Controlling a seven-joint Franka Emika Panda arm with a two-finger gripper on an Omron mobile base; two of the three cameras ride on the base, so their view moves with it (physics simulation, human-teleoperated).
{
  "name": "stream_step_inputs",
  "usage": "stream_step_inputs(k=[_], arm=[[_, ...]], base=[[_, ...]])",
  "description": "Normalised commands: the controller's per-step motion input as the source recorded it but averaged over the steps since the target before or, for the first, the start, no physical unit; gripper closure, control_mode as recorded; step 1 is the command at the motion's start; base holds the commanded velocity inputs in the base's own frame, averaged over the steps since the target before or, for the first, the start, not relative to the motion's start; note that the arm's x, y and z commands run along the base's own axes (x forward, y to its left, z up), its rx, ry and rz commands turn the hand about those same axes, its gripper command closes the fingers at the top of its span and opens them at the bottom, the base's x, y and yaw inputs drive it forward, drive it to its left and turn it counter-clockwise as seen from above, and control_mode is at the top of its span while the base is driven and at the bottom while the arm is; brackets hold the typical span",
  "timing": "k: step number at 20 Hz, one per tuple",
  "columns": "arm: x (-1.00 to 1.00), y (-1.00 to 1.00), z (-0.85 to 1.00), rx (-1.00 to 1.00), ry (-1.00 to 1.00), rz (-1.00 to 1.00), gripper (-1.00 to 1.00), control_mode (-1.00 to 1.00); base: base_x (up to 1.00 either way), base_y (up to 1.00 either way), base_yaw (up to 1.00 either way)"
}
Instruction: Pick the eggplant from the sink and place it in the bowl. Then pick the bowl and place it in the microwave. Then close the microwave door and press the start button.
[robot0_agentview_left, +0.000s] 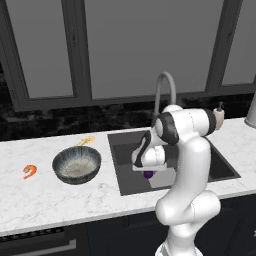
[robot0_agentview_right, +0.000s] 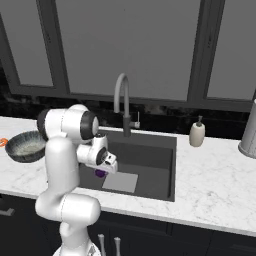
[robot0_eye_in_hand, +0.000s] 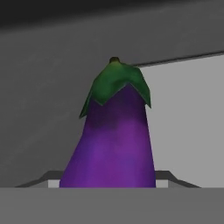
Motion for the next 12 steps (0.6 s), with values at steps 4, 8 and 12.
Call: stream_step_inputs(k=[4, 8, 12], arm=[[-0.41, 0.06, 1.0, -0.05, -0.01, 0.0, 1.0, -1.0], [-0.22, 0.24, 1.0, 0.0, -0.1, 0.01, 1.0, -1.0], [-0.14, 0.38, 1.0, 0.04, -0.06, 0.04, 1.0, -1.0]], base=[[0.0, 0.0, 0.0], [0.0, 0.0, 0.0], [0.0, 0.0, 0.0]])
